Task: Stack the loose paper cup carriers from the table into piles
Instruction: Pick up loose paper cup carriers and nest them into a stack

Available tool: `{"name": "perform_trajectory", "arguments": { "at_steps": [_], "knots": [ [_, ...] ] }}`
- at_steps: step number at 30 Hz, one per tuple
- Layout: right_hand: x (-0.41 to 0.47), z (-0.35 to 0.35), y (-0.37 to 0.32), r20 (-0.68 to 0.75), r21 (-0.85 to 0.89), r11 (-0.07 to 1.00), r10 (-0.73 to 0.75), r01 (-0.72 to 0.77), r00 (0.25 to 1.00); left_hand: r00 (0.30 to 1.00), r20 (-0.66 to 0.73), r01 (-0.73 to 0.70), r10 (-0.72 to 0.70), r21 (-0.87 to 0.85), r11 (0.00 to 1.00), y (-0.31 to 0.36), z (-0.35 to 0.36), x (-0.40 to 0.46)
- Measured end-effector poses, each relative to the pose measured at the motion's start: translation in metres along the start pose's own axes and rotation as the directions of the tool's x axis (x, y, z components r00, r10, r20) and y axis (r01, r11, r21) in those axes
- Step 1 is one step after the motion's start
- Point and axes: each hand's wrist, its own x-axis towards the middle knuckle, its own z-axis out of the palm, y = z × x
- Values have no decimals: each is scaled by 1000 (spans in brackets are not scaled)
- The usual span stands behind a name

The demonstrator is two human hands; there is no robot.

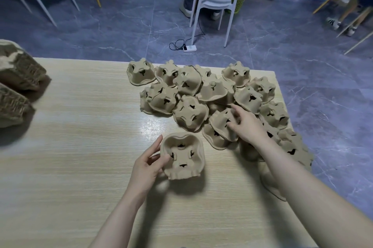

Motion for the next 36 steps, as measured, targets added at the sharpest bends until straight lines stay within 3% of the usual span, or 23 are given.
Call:
{"name": "perform_trajectory", "arguments": {
  "at_steps": [11, 21, 36],
  "knots": [
    [-31, 1, -6, -72, 81, 996, -25, 31, 997, 988, 138, 56, -70, 100, 993, 0, -6, 1],
    [-67, 3, -23, -92, 163, 985, 63, -47, 994, 993, 119, 6, -18, 105, 994, -3, -6, -6],
    [-95, 26, -28, -210, 399, 917, 62, 28, 976, 986, 163, 12, -34, 139, 990, -1, -12, -5]
  ]
}}
